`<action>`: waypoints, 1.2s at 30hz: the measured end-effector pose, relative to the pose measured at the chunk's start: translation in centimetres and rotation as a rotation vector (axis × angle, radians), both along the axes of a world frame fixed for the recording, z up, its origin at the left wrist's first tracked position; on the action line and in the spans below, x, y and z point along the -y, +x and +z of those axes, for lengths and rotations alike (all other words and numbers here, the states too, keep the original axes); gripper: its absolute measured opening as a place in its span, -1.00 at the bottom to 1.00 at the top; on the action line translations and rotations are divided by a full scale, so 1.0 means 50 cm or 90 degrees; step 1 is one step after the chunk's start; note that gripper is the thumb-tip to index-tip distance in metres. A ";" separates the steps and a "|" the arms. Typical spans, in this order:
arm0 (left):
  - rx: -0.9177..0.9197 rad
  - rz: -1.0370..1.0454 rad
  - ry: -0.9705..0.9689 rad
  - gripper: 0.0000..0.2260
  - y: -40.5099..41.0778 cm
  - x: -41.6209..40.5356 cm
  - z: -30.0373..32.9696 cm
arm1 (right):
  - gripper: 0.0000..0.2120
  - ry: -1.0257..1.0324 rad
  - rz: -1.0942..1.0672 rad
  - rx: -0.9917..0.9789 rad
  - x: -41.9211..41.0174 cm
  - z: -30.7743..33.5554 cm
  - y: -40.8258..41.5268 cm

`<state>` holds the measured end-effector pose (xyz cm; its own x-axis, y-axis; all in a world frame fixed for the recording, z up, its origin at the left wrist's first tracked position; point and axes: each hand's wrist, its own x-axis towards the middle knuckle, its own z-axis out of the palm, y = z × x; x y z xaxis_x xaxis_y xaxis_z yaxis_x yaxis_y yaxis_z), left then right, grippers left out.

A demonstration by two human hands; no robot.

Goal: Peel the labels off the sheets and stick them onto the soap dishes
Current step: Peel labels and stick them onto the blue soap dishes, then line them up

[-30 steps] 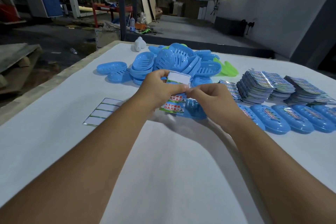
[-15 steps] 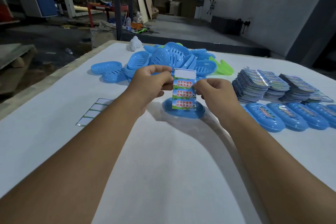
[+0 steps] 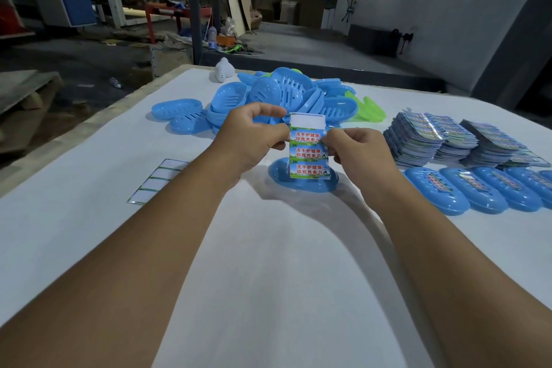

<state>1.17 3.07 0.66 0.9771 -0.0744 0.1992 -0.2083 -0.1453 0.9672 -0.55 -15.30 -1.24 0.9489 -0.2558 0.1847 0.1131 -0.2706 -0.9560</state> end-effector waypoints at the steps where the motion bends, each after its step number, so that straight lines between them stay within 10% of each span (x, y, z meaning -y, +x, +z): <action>1: 0.001 -0.002 0.001 -0.80 0.000 0.000 0.000 | -0.71 0.000 -0.001 -0.001 0.001 -0.001 0.001; 13: 0.021 -0.053 0.002 -0.68 -0.003 -0.005 -0.005 | -0.88 -0.194 -0.017 0.184 -0.014 -0.003 -0.016; 36: 0.100 -0.060 0.092 -0.74 -0.007 0.019 -0.027 | -0.77 -0.281 -0.011 0.108 -0.028 0.005 -0.040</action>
